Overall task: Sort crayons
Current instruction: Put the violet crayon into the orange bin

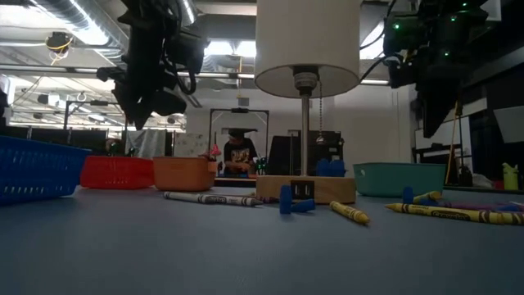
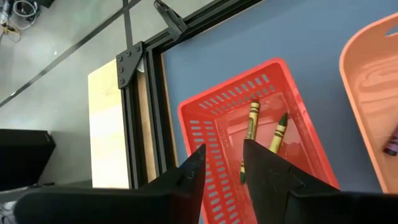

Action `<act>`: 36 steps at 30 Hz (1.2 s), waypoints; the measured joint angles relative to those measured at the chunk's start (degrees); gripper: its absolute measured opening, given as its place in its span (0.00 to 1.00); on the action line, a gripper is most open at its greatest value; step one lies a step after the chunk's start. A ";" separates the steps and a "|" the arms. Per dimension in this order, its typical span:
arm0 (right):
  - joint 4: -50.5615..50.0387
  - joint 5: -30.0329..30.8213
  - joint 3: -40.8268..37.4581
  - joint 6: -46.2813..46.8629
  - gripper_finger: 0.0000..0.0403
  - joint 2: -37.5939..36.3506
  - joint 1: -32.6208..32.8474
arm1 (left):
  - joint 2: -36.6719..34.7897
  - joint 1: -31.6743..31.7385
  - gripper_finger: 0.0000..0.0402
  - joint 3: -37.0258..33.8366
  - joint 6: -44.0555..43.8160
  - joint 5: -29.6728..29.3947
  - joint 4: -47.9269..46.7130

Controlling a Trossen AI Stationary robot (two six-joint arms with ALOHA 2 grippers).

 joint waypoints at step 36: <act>-5.64 7.88 -1.65 43.23 0.37 -10.13 34.62 | -0.02 0.77 0.23 0.02 -0.20 -0.39 1.18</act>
